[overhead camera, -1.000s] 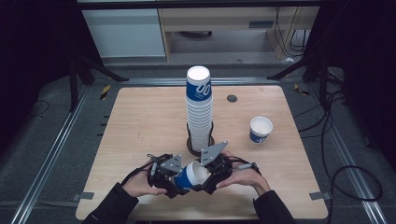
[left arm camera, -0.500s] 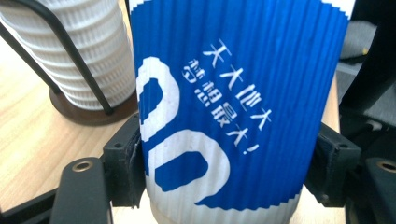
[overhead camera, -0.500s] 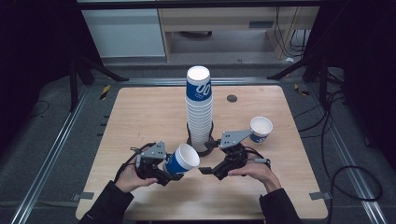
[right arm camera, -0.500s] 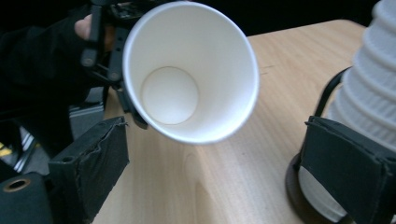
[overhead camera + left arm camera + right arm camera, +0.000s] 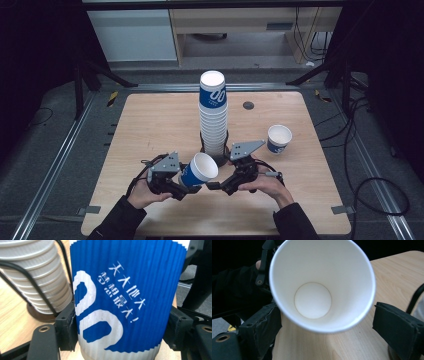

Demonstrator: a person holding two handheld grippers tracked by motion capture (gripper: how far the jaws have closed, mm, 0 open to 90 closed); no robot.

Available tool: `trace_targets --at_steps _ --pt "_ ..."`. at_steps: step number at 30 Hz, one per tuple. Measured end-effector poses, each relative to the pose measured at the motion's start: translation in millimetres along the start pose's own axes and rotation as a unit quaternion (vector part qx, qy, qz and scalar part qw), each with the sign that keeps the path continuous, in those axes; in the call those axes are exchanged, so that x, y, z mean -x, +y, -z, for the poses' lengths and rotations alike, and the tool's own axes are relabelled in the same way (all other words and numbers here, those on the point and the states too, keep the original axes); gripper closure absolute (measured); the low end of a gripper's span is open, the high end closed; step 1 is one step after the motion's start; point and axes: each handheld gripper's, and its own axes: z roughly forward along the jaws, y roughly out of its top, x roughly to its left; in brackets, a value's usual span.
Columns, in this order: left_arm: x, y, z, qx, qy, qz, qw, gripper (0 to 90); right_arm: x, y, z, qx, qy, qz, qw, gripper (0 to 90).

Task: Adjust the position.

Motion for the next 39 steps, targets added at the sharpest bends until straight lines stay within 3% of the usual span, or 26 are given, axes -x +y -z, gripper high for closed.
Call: trace_targets --at_steps 11,19,24,28,32,35,39 --pt "9.8 4.0 -8.4 -0.003 -0.001 -0.013 0.9999 27.0 -4.1 -0.5 -11.6 0.020 0.030 -0.012 0.9993 13.0" --pt "9.6 3.3 -9.7 -0.002 -0.005 -0.011 0.9999 26.8 -3.8 -1.8 -12.0 0.022 0.038 -0.015 0.9989 19.3" --pt "8.5 2.1 -9.2 -0.005 -0.006 -0.009 0.9999 25.0 -5.5 0.2 -10.0 0.025 0.030 -0.004 0.9992 19.6" --pt "4.2 -1.9 -8.0 -0.006 0.001 -0.001 1.0000 22.9 -4.5 4.6 2.8 0.035 0.009 0.003 0.9993 19.6" --pt "-5.0 -8.0 -1.7 -0.008 0.014 0.016 0.9997 21.7 0.8 5.4 22.1 0.037 -0.028 0.004 0.9989 19.7" --pt "-13.7 -12.4 5.9 -0.004 0.030 0.032 0.9990 21.1 5.6 3.4 35.1 0.036 -0.056 0.002 0.9978 19.8" --pt "-25.7 -17.6 16.6 0.006 0.062 0.059 0.9963 20.5 10.9 -0.8 48.4 0.032 -0.085 -0.009 0.9958 19.8"
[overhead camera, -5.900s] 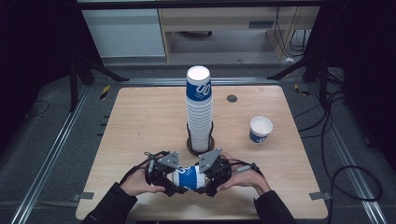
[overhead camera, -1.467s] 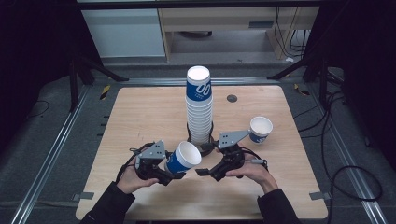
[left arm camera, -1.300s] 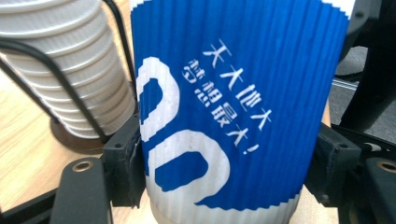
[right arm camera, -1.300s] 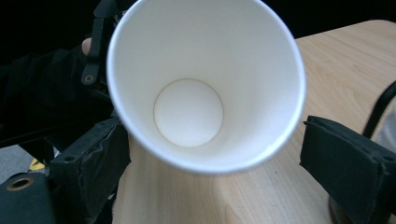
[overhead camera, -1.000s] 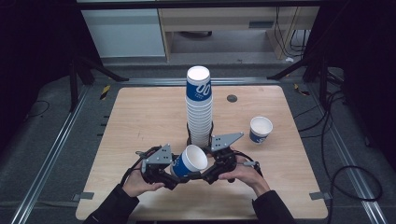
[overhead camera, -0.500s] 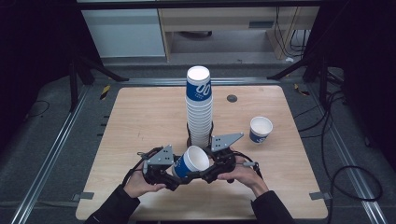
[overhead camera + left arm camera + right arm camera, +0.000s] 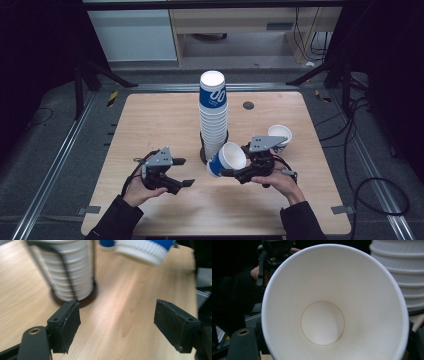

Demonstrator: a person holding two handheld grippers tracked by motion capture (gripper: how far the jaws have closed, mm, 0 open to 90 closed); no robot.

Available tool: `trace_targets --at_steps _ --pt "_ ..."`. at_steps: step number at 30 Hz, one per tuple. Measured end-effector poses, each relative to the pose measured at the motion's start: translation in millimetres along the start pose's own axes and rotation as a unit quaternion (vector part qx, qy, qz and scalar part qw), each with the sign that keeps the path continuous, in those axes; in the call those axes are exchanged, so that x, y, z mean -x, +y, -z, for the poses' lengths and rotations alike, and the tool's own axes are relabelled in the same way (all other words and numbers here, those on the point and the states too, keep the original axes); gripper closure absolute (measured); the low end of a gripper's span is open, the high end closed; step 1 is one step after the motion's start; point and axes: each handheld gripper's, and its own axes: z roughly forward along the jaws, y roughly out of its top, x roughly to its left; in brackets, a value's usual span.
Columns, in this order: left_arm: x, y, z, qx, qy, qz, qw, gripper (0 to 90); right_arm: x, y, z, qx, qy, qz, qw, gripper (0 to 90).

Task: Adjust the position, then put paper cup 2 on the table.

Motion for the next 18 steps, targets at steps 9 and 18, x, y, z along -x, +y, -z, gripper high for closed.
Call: trace_targets --at_steps 9,18 --pt "-21.7 -7.7 13.2 0.009 0.048 0.054 0.9974 17.8 7.2 -8.3 23.6 -0.033 -0.067 -0.007 0.9972 19.7" --pt "-31.5 -13.4 17.8 0.005 0.078 0.071 0.9944 16.7 14.5 -18.4 38.2 -0.055 -0.121 -0.027 0.9908 19.6"
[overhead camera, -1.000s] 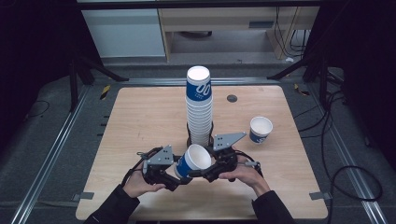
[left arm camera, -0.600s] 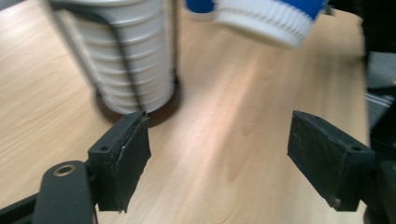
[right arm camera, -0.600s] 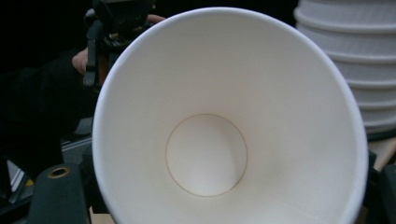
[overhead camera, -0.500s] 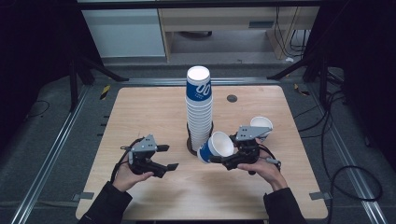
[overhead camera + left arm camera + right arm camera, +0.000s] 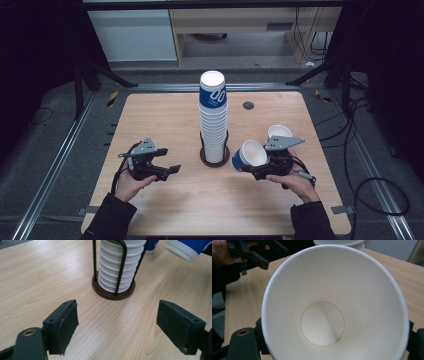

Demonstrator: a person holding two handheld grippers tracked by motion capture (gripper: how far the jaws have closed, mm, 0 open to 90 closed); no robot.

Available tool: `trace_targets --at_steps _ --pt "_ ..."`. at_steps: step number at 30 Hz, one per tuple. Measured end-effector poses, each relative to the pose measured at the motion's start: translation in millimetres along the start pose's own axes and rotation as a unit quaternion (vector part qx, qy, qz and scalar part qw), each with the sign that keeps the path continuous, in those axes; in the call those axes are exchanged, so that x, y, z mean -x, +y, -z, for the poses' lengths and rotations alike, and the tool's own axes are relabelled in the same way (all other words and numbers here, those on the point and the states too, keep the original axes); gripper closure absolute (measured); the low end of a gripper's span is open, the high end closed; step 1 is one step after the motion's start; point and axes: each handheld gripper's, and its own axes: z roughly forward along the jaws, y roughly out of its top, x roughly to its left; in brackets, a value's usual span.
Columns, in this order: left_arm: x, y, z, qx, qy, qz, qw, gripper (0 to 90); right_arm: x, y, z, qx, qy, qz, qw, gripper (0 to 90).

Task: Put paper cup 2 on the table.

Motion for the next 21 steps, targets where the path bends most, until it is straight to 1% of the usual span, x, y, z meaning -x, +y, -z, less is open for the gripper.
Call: trace_targets --at_steps 4,7,10,14,17,19,21 --pt "-2.8 -0.9 0.8 0.001 0.010 0.007 0.9999 16.6 4.5 -4.7 2.4 -0.022 -0.033 -0.004 0.9992 19.7" --pt "-4.3 -1.5 1.1 -0.001 0.013 0.009 0.9999 16.5 6.5 -8.3 4.6 -0.039 -0.050 -0.008 0.9980 19.7" --pt "-6.4 -1.6 1.8 0.000 0.019 0.014 0.9997 16.4 9.0 -11.9 8.1 -0.055 -0.072 -0.011 0.9959 19.7" --pt "-6.3 -1.7 1.5 -0.002 0.025 0.012 0.9996 16.2 13.7 -16.1 12.6 -0.071 -0.089 -0.025 0.9932 19.7" --pt "-7.7 -3.1 0.3 -0.007 0.024 0.014 0.9996 15.9 15.2 -19.1 16.0 -0.081 -0.100 -0.030 0.9912 19.7" --pt "-9.0 -4.4 -0.3 -0.010 0.029 0.016 0.9994 15.8 15.9 -20.1 18.1 -0.087 -0.109 -0.032 0.9897 19.7" --pt "-10.1 -5.0 0.5 -0.009 0.030 0.018 0.9993 15.8 16.3 -20.4 20.7 -0.092 -0.117 -0.035 0.9883 19.7"
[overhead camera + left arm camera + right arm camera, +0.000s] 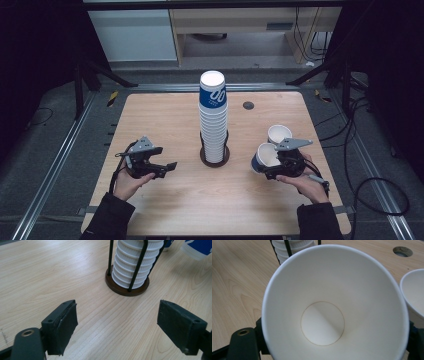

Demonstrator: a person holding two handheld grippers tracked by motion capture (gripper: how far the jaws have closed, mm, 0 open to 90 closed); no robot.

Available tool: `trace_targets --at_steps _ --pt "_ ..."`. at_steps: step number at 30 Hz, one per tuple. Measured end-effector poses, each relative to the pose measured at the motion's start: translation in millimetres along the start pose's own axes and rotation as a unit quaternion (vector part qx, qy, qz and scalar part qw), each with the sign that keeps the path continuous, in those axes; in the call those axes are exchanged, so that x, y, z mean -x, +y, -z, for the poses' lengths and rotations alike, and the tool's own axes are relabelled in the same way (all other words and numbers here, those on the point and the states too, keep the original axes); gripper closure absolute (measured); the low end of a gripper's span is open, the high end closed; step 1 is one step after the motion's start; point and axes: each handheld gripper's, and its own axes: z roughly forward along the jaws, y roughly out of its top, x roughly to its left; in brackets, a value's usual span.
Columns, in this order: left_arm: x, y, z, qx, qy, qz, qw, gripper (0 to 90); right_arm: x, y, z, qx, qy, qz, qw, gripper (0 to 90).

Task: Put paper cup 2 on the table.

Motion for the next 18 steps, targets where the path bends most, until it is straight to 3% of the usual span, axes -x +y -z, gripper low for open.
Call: trace_targets --at_steps 10,18 --pt "-3.5 0.2 6.4 0.009 0.010 0.007 0.9999 15.8 4.6 -2.4 10.7 -0.020 -0.025 -0.004 0.9995 19.7" --pt "-4.4 0.5 9.9 0.015 0.016 0.010 0.9997 15.9 10.9 -9.3 14.2 -0.052 -0.043 -0.027 0.9974 19.6"
